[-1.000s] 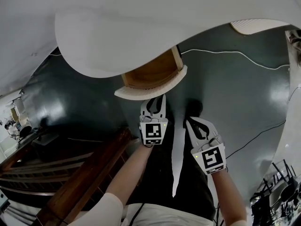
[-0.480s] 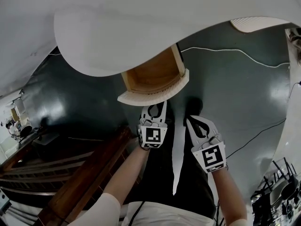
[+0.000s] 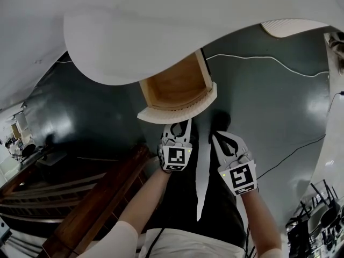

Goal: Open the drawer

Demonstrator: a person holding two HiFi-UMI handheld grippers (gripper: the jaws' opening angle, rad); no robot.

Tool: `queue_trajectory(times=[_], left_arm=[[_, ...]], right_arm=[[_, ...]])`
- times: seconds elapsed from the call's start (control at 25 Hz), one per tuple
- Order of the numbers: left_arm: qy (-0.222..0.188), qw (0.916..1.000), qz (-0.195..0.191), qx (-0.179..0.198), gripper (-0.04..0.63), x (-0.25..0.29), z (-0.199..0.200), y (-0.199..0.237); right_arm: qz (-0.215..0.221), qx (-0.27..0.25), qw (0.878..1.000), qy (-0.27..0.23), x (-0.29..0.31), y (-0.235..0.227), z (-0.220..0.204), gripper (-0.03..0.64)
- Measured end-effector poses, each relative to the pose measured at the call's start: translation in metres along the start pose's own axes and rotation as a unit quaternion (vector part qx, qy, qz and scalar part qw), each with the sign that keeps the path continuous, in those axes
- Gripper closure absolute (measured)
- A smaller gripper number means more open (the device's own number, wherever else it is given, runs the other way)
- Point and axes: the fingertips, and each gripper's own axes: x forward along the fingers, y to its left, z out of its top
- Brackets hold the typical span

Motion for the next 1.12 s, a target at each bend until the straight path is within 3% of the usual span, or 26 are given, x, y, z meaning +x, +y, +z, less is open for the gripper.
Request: queue_trajectory(times=[0.36, 0.76, 0.96, 1.12], left_arm=[[0.02, 0.9993, -0.031, -0.005, 0.528, -0.009, -0.005, -0.017], [0.042, 0.9979, -0.048, 0.003, 0.522, -0.011, -0.007, -0.02], [0.039, 0.9977, -0.055, 0.011, 0.519, -0.021, 0.002, -0.018], [0.028, 0.9979, -0.058, 0.004, 0.561, -0.04, 0.025, -0.018]], right_arm=[[0.002, -0.006, 1.0, 0.014, -0.016, 0.0, -0.007, 0.606], [0.008, -0.022, 1.0, 0.013, -0.024, 0.006, 0.02, 0.606], [0.01, -0.027, 1.0, 0.011, -0.035, 0.01, 0.034, 0.606], [0.009, -0.032, 0.999, 0.01, -0.045, 0.017, 0.052, 0.606]])
